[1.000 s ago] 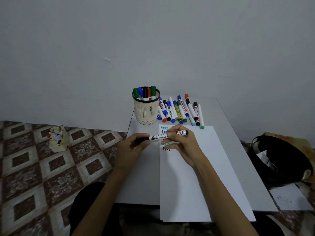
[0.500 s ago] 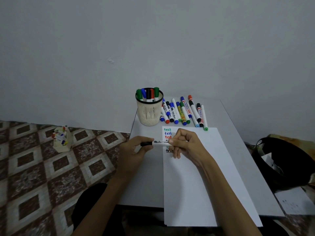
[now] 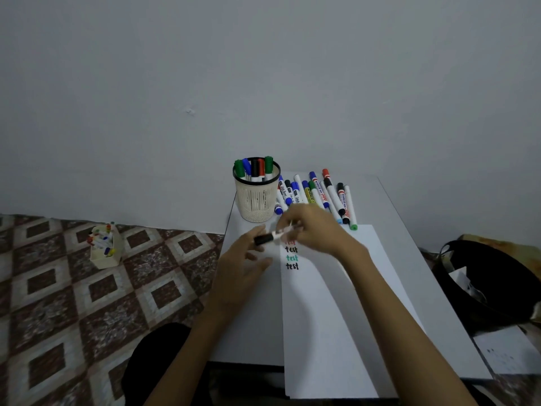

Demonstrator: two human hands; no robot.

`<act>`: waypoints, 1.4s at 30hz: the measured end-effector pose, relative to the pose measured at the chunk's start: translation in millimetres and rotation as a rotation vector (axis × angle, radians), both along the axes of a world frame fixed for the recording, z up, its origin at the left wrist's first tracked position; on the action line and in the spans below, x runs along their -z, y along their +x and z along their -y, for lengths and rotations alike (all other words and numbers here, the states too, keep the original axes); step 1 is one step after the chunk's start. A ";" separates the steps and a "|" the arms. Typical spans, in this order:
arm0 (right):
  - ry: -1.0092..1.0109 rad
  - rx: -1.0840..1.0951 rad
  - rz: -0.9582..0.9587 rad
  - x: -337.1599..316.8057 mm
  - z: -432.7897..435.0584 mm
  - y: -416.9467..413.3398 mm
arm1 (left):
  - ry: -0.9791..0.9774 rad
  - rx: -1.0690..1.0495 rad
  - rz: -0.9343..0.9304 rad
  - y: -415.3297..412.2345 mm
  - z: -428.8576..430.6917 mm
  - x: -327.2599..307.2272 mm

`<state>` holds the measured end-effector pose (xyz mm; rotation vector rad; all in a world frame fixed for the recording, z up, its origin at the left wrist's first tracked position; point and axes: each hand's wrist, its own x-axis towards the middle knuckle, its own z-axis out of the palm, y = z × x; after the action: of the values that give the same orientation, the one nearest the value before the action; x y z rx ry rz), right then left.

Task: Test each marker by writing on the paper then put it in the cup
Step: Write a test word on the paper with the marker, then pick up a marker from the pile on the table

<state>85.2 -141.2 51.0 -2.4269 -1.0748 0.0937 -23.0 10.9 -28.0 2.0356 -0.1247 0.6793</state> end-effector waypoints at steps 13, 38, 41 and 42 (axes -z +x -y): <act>1.041 0.234 0.146 -63.1 -51.9 53.2 | 0.575 0.042 -0.219 3.0 1.9 13.3; 0.109 0.969 -0.164 34.6 76.2 88.2 | 0.504 0.075 -0.235 3.6 1.8 10.6; 0.162 1.018 -0.146 36.4 74.8 88.4 | 0.508 0.074 -0.243 3.2 2.3 10.1; 0.205 1.040 -0.134 36.4 75.6 87.0 | 0.513 0.073 -0.245 3.3 2.3 9.9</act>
<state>172.2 -216.8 14.6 -2.4319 0.2958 -0.1860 -19.7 8.5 -37.8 2.5733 -0.2479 0.3677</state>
